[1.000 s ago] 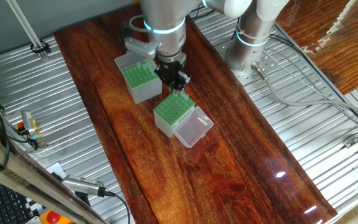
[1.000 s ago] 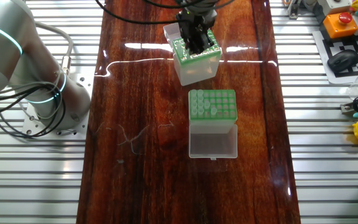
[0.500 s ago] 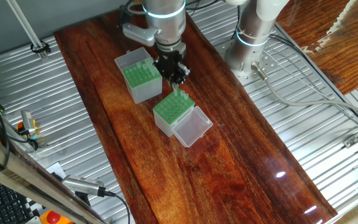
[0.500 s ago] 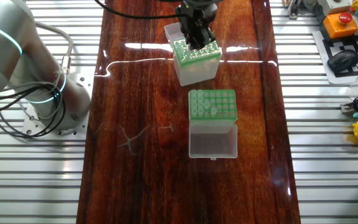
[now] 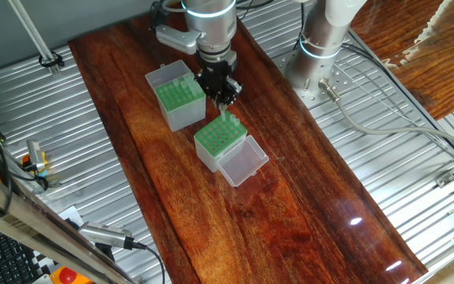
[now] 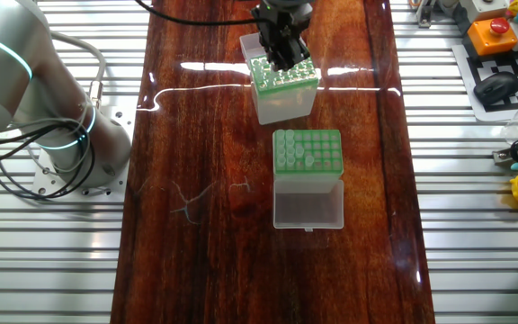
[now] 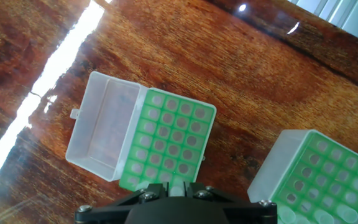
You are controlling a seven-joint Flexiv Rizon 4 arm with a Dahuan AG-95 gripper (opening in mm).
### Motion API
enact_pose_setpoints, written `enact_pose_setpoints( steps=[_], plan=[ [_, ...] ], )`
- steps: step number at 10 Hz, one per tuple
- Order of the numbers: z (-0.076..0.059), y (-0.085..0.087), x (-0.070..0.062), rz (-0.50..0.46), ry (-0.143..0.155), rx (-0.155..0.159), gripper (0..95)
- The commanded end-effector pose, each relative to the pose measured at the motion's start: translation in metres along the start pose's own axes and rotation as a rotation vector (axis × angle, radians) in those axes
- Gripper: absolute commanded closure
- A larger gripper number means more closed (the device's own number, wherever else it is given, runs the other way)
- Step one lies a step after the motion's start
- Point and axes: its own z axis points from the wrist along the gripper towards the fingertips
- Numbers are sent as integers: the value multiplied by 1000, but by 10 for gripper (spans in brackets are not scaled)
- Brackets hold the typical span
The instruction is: Transfer all large pipette tips from one holder to another
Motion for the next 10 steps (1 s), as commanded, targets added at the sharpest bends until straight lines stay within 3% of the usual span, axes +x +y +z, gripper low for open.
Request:
enact_pose_setpoints(
  steps=[1, 5, 10],
  plan=[
    [-1, 1, 2, -2, 0, 0, 950],
    [-4, 0, 1, 1, 10, -5, 950],
    [-40, -2, -3, -5, 16, -13, 950]
  ],
)
